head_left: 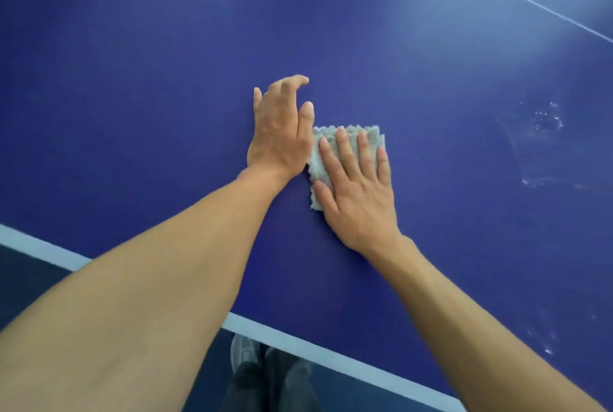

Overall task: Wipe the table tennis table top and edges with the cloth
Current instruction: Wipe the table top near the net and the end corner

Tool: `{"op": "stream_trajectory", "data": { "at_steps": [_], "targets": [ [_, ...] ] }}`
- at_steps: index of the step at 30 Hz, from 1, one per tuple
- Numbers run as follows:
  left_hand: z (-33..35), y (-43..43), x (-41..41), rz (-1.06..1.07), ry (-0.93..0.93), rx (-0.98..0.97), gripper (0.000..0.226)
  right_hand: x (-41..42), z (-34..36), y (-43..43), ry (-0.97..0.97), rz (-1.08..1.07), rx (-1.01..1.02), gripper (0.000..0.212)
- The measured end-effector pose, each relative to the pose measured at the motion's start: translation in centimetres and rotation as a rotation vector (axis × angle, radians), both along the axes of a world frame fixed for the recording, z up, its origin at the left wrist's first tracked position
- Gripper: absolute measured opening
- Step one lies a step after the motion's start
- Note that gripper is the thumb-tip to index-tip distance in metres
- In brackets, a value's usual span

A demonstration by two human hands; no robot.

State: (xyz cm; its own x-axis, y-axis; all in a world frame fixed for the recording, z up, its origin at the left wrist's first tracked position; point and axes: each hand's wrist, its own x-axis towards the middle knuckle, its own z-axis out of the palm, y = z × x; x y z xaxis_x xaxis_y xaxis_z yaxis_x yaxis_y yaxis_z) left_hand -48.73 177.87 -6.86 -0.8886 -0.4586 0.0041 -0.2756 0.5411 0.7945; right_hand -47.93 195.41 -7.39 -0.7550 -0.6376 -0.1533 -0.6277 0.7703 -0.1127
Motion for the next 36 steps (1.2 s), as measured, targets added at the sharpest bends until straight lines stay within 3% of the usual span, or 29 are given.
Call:
{"op": "stream_trajectory", "data": {
  "at_steps": [2,6,9,12,16,18,20,22,24,27,29,33,36],
  "targets": [
    [0.7,-0.3,1.7,-0.016,0.016,0.116,0.041,7.0,-0.3,1.0,-0.013,0.102,-0.049,0.065],
    [1.4,1.2,10.9,-0.187,0.029,-0.306,0.041,17.0,-0.6,3.6,-0.027,0.136,-0.083,0.063],
    [0.3,4.2,19.6,-0.206,-0.058,-0.438,0.042,20.2,0.0,7.5,-0.053,0.003,-0.024,0.062],
    [-1.2,6.1,24.4,-0.231,-0.245,-0.525,0.048,21.4,0.7,13.2,-0.059,-0.184,0.043,0.064],
    [-1.6,6.3,25.1,-0.246,-0.293,-0.584,0.051,19.7,1.5,19.1,-0.162,-0.61,0.1,0.073],
    [-1.9,6.3,25.2,-0.25,-0.303,-0.6,0.051,18.9,1.4,18.5,-0.196,-0.894,0.063,0.074],
    [-2.2,6.1,25.2,-0.248,-0.294,-0.61,0.052,18.7,1.1,15.6,-0.187,-1.027,0.038,0.07],
    [-2.4,6.0,25.3,-0.244,-0.269,-0.616,0.054,19.6,0.9,12.7,-0.17,-0.928,0.04,0.071],
    [-2.6,6.0,25.3,-0.235,-0.249,-0.619,0.055,21.3,0.6,11.2,-0.116,-0.683,0.047,0.069],
    [-2.6,6.1,25.3,-0.227,-0.222,-0.617,0.057,23.2,0.8,13.4,-0.093,-0.355,0.029,0.068],
    [-2.7,6.2,25.5,-0.211,-0.207,-0.639,0.058,23.8,1.0,17.3,-0.112,-0.323,0.062,0.068],
    [-3.1,6.9,25.3,-0.144,-0.183,-0.638,0.056,21.1,1.4,27.3,-0.13,-0.729,0.11,0.072],
    [-3.0,7.0,25.0,-0.138,-0.182,-0.642,0.056,18.1,1.4,30.1,-0.168,-1.082,0.06,0.071]
  ]
}}
